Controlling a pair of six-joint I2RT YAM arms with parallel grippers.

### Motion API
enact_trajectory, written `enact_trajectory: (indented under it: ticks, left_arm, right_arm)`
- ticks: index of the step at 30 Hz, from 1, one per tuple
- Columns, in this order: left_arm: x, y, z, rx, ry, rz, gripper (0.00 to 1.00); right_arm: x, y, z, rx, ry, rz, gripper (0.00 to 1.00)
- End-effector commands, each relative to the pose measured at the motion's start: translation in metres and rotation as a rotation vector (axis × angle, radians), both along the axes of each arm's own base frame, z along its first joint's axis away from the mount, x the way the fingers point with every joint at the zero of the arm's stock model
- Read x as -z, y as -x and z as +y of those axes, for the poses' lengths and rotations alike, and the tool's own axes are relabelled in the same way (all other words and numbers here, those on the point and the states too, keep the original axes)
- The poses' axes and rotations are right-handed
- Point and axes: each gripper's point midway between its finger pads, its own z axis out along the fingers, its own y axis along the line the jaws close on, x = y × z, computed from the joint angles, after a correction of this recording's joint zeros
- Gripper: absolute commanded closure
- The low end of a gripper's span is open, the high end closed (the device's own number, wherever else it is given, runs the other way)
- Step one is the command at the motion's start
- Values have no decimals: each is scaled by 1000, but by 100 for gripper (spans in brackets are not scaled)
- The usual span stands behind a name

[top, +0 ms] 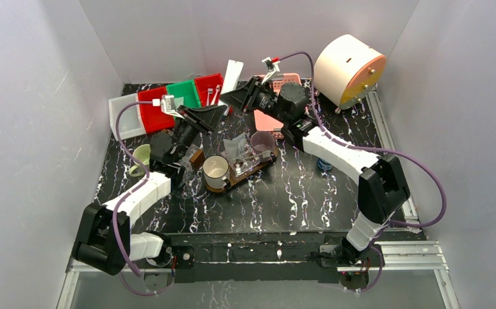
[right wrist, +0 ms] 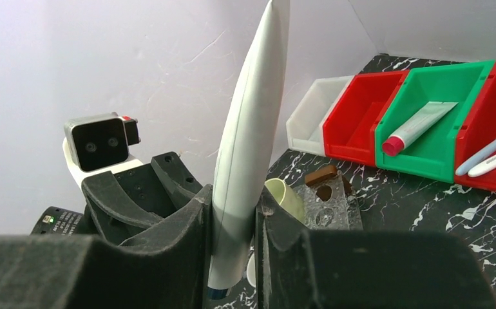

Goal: Prepare toiletry sets of a toothbrush and toothpaste on the tray
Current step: Place the toothpaste in the toothpaste holder.

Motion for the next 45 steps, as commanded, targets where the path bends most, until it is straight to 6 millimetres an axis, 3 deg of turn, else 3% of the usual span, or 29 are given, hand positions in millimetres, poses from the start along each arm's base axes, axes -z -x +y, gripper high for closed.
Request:
enact_trajectory:
  ticks: [1,6,13,25,35,45]
  left_arm:
    - [-22,11,9,-45,-43,-117,63]
    - [-24,6,17,-84,-161,-101,48]
    - [-40,6,22,-56,-388,-102,38]
    - [-94,18,11,219,-459,-228,36]
    - [-89,30,0,427,-565,-235,36]
    - [-90,60,-9,667,-566,-304,43]
  right_arm:
    - [-49,13,-18,21,-41,-171,74]
    - [-50,17,-26,25,9,-235,75]
    - [-45,31,-29,-45,101,-362,75]
    - [-31,72,-26,-285,216,-520,75]
    - [-25,97,-30,-416,252,-618,75]
    - [-21,105,-31,-483,283,-662,75]
